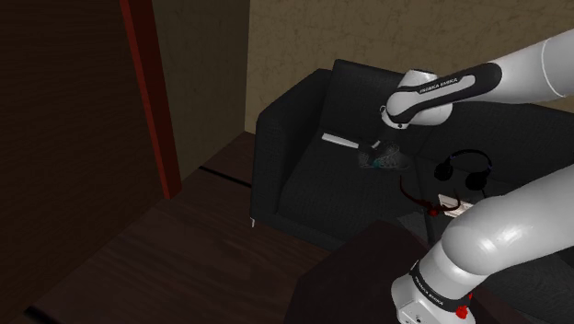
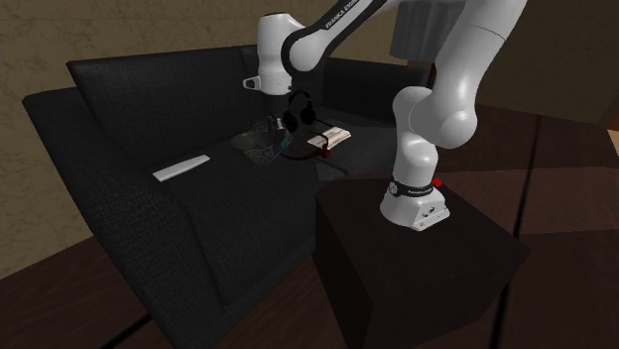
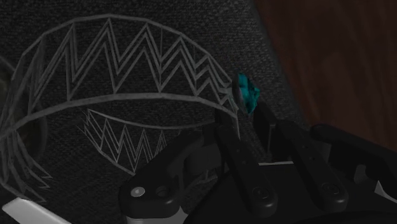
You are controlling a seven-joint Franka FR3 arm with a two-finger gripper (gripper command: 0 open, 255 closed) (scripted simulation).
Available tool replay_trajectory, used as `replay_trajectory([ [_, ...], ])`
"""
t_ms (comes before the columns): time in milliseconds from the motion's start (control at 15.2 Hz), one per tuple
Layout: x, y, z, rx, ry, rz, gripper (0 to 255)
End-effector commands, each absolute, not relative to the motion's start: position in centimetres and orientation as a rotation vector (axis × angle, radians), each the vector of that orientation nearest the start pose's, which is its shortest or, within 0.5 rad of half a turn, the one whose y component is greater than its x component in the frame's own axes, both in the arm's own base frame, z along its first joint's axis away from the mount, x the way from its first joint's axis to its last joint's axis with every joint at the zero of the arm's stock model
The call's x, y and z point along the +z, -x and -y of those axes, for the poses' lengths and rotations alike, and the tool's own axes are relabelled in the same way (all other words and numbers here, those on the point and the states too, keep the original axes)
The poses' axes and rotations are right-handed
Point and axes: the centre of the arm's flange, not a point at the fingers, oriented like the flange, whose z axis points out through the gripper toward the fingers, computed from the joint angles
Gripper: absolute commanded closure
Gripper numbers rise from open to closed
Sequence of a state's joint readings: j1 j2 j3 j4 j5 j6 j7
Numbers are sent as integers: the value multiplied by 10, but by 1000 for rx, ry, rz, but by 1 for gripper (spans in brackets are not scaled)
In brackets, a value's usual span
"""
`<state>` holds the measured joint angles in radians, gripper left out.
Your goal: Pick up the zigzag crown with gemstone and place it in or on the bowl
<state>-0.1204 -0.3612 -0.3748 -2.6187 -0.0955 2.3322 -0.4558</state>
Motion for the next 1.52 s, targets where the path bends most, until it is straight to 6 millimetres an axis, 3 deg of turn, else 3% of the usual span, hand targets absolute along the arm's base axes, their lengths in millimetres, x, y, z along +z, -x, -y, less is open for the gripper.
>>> replay_trajectory([
  [0, 372, -365, 206, -118, 3111, 68, 255],
  [1056, 366, -385, 421, -118, 3111, 68, 255],
  [1452, 335, -385, 421, -118, 3111, 68, 255],
])
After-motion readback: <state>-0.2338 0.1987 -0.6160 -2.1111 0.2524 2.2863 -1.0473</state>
